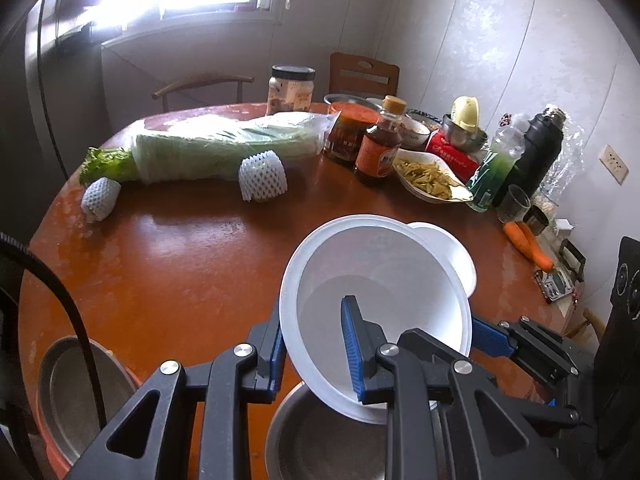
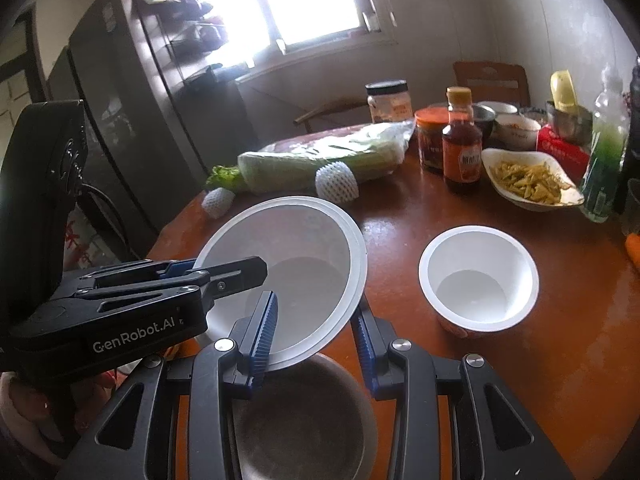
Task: Organize plates and bowls
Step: 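Lower the white paper bowl into the steel bowl with both grippers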
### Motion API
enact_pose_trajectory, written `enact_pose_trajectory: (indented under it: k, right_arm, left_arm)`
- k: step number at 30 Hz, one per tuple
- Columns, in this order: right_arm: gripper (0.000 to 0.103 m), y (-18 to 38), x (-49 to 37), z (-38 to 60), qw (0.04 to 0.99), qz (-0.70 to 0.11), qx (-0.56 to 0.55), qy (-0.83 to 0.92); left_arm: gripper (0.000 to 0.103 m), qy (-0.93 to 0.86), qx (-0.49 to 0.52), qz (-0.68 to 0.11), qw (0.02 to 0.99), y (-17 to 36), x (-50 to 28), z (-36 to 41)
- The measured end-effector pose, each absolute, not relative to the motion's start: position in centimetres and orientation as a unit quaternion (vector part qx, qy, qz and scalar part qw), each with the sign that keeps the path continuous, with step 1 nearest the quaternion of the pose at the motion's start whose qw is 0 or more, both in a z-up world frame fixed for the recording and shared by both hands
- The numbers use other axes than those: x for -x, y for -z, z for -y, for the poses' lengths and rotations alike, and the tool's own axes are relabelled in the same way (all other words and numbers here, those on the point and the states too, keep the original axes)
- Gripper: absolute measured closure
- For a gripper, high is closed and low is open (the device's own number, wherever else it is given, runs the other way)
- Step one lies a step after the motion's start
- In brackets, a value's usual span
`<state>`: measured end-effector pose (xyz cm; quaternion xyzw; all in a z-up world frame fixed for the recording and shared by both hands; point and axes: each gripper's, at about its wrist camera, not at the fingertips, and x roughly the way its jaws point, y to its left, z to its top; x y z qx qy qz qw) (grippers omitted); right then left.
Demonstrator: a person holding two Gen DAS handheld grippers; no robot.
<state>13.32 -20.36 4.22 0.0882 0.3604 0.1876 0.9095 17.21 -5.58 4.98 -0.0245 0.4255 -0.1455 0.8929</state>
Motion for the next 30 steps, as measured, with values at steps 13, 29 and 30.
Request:
enact_pose_trajectory:
  k: [13,29,30]
  right_arm:
    - [0.064,-4.1,-8.1,20.7,0.914,-0.35,-0.073,-0.192]
    - [0.063,-1.3,-5.4,20.3,0.903,-0.373,-0.057,-0.206]
    - [0.063,-1.1,-5.4,20.3,0.902,-0.375,-0.057,-0.206]
  left_arm:
    - [0.077,0.145,0.02,-0.418,0.897,-4.2,-12.3,6.2]
    - [0.077,0.131,0.021,-0.441,0.888,-0.7,-9.9,5.9]
    - [0.077,0.13,0.02,-0.443,0.887,-0.5,-9.9,5.9]
